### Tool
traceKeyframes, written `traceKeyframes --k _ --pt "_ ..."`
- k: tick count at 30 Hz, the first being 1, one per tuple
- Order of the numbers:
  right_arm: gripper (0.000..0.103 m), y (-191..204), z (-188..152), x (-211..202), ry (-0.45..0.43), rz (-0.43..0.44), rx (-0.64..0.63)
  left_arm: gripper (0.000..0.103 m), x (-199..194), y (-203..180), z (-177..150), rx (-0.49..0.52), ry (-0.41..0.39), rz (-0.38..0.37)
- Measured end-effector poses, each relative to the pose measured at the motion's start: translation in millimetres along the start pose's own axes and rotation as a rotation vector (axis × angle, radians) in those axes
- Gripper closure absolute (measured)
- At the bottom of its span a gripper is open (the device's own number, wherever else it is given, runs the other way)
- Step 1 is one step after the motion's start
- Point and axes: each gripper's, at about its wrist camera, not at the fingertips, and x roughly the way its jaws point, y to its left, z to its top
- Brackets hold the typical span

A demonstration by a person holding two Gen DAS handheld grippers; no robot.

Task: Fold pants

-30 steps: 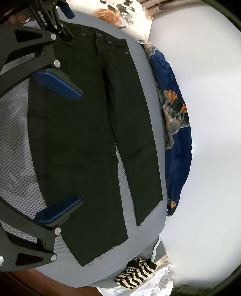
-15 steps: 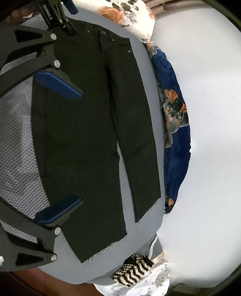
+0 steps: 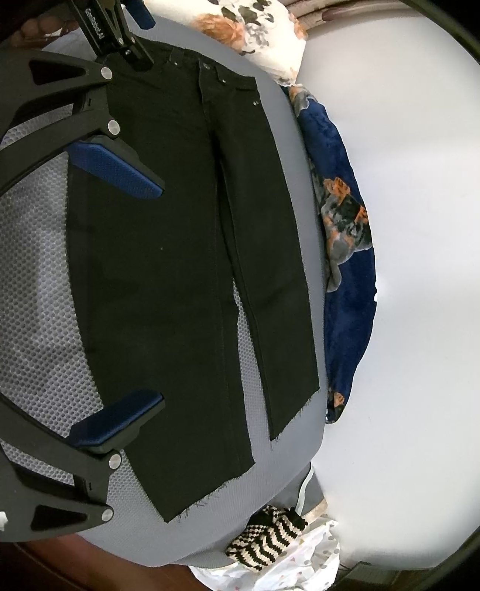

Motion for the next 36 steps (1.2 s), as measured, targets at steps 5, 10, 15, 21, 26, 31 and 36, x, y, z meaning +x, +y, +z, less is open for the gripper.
traceKeyframes --k 5,10,15,21,26,31,36 --pt "0.0 -0.5 -1.0 0.2 0.005 -0.005 0.003 0.001 -1.2 1.2 -0.2 -0.005 -0.008 -0.003" --pt "0.0 0.5 -1.3 1.4 0.002 -0.003 -0.002 0.001 -0.6 2.3 -0.4 -0.01 -0.01 -0.008" --pt "0.0 0.7 -2.9 1.8 0.002 -0.005 -0.007 0.001 -0.9 1.8 -0.5 -0.009 -0.01 -0.008" --pt "0.0 2.6 -4.1 2.9 0.005 -0.007 -0.014 0.001 -1.5 -0.8 -0.4 -0.003 -0.01 -0.006" --pt "0.0 3.1 -4.4 3.7 0.008 -0.005 -0.015 0.001 -1.4 -0.9 -0.6 -0.003 -0.01 -0.006" --pt "0.0 3.7 -4.8 5.4 0.012 -0.002 -0.016 0.001 -1.3 -3.1 0.9 0.008 -0.013 0.0" --pt "0.0 5.9 -5.1 7.9 0.019 -0.002 -0.02 0.001 0.1 -3.9 1.4 0.005 -0.005 0.001"
